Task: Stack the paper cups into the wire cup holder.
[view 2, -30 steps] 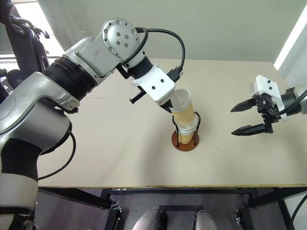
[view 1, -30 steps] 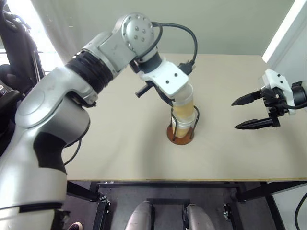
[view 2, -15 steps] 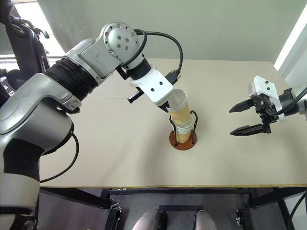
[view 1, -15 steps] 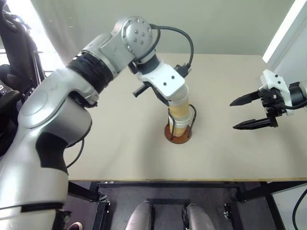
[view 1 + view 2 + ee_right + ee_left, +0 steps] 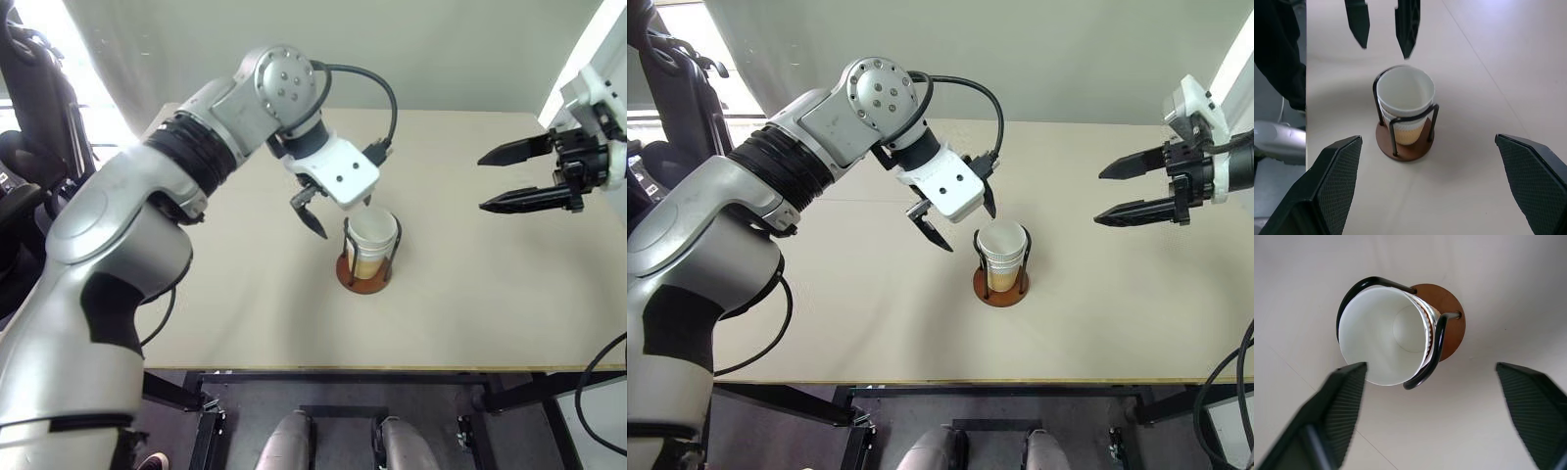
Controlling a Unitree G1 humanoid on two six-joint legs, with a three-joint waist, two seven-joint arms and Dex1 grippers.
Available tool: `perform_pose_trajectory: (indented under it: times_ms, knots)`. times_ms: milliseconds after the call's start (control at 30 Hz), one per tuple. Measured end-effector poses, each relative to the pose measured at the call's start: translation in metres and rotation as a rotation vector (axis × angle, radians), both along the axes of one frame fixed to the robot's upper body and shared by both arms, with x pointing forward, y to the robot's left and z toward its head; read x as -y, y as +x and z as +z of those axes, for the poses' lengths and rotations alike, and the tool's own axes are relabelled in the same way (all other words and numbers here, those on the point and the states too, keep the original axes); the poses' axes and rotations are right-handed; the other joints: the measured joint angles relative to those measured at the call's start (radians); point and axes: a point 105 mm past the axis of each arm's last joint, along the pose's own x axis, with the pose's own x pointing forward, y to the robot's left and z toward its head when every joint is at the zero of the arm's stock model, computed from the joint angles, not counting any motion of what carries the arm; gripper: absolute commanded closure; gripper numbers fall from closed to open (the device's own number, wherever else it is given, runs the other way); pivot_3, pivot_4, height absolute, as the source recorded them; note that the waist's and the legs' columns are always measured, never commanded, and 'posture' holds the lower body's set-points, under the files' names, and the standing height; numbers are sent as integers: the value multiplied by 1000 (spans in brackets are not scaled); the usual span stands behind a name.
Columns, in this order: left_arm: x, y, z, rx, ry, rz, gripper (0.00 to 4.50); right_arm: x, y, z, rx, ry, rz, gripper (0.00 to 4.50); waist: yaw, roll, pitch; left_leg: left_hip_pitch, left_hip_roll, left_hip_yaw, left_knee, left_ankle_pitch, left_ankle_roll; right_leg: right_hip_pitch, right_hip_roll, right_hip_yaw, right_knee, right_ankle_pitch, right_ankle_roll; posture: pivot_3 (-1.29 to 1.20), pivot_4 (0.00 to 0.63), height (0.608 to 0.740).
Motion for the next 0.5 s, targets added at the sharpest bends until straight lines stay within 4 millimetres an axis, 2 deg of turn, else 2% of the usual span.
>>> perform_pose_trajectory:
  times_ms: [500]
  knots:
    - [1,3,1,-21,-37,28,41,13,-5,-9,-4,-47,-20,0,1,1,0,0,0,0,0,0,0,0,0,1,0,0,0,0,150,740]
